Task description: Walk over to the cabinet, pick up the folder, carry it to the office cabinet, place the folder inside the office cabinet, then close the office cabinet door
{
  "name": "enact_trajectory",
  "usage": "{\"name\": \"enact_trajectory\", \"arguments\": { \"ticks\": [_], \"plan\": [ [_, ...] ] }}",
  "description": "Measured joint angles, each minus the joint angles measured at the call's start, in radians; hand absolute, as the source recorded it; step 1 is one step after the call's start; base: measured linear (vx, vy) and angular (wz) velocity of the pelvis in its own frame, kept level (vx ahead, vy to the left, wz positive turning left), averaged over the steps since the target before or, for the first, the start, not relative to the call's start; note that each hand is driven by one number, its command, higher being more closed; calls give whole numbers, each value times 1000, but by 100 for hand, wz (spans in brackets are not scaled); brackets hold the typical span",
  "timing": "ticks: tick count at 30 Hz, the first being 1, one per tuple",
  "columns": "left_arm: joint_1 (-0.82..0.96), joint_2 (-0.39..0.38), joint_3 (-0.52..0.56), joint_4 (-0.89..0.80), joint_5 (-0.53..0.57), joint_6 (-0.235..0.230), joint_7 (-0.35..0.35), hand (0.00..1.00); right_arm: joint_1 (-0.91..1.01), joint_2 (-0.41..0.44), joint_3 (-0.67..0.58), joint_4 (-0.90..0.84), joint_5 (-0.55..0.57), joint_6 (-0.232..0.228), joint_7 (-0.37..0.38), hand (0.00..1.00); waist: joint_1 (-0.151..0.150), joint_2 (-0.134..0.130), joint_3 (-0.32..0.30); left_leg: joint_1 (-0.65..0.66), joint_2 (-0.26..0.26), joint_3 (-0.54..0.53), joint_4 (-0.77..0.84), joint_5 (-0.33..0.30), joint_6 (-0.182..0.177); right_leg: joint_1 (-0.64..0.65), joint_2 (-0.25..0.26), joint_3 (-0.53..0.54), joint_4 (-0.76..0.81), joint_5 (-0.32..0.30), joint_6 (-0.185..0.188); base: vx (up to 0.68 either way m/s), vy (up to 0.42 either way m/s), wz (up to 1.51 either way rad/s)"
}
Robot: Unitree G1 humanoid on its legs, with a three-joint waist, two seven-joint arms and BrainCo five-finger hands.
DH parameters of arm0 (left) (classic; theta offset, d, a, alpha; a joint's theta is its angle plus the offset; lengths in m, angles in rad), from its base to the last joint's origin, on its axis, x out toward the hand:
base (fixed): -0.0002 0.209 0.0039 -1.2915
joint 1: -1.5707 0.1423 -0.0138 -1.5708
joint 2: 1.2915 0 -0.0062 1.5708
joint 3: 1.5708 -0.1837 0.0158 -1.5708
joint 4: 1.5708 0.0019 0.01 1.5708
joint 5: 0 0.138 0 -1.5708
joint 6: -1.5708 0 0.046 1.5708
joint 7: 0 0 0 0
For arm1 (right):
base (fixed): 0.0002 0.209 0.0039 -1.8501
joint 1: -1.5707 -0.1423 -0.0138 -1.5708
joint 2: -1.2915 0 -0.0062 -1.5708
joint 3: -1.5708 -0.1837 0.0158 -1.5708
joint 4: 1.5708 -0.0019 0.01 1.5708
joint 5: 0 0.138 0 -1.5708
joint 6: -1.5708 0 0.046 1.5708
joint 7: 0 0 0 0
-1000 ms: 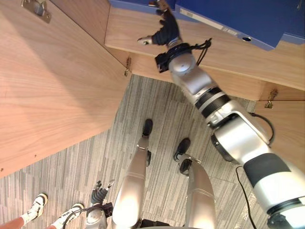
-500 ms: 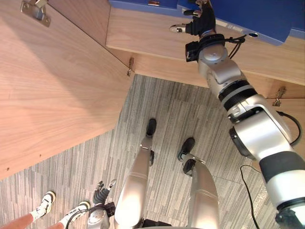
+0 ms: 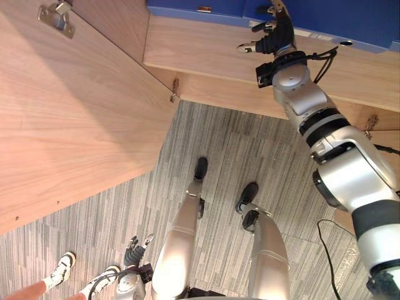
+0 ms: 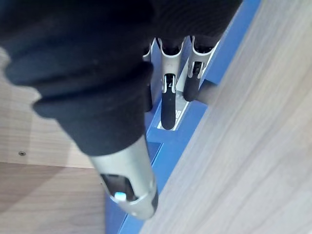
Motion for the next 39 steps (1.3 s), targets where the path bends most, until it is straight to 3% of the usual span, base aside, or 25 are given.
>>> {"name": "enact_trajectory", "arguments": {
  "ticks": [10, 14, 34, 39],
  "plan": [
    [0, 3, -5, 0, -4, 0, 0, 0, 44, -118, -31, -60, -30, 2, -16, 0, -13, -1, 0, -2, -1, 1, -1, 1, 1, -2, -2, 0, 0, 2, 1, 0, 0, 0],
    [0, 3, -5, -4, -4, -1, -1, 0, 61, -122, -100, -66, -29, 6, -17, 0, -19, -3, 1, -2, 0, 2, -1, 1, 2, -2, -1, 1, -2, 3, 1, 0, 0, 0],
    [0, 2, 0, -7, -20, -6, -1, 0, 68, -97, -167, -79, -27, 17, -24, 0, -38, -23, 13, -2, 2, 9, -3, 3, 6, -2, 2, 9, -14, 15, 5, 0, 0, 0],
    [-1, 2, 1, -7, -36, -6, -1, 0, 97, -67, -224, -196, -22, 27, -27, 0, -45, -28, 16, -2, 10, 18, -12, 7, 8, -2, 11, 15, -25, 27, 7, 21, -7, -7]
  ]
}}
